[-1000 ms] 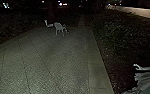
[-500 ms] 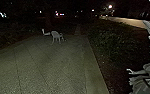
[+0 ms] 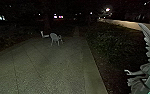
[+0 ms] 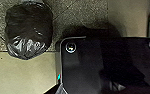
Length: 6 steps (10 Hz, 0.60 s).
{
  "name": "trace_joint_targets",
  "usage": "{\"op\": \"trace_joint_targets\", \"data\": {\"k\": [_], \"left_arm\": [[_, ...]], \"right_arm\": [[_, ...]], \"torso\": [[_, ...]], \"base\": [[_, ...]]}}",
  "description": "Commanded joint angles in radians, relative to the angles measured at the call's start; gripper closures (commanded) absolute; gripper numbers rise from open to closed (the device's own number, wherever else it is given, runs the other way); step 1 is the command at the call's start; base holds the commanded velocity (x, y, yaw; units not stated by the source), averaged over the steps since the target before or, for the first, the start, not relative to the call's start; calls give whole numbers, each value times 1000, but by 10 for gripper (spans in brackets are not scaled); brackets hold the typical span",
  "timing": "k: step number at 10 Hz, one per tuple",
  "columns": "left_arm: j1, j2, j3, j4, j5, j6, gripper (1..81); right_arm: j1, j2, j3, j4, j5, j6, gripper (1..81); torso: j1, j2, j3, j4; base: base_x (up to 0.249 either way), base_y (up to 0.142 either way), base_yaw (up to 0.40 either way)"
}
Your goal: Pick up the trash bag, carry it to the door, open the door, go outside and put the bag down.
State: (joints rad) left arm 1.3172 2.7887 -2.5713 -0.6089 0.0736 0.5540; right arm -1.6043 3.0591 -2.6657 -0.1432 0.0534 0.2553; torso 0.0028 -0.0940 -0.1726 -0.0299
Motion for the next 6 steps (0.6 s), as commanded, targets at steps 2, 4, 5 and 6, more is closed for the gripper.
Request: {"op": "trace_joint_targets", "data": {"k": [2, 4, 5, 6], "left_arm": [[66, 80, -36, 145, -30, 14, 10], [103, 103, -37, 231, -128, 14, 10], [109, 112, -37, 241, -153, 12, 10], [113, 120, -38, 238, -156, 10, 10]], "right_arm": [[25, 17, 12, 1, -53, 1, 10], [37, 17, 11, 1, -53, 1, 10], [45, 17, 12, 2, -55, 1, 10], [42, 20, 17, -3, -50, 2, 10]], "torso": [[0, 0, 0, 0], [0, 0, 0, 0], [0, 0, 0, 0], [0, 0, 1, 0]], "base": [[0, 0, 0], [0, 0, 0], [0, 0, 0], [0, 0, 0]]}}
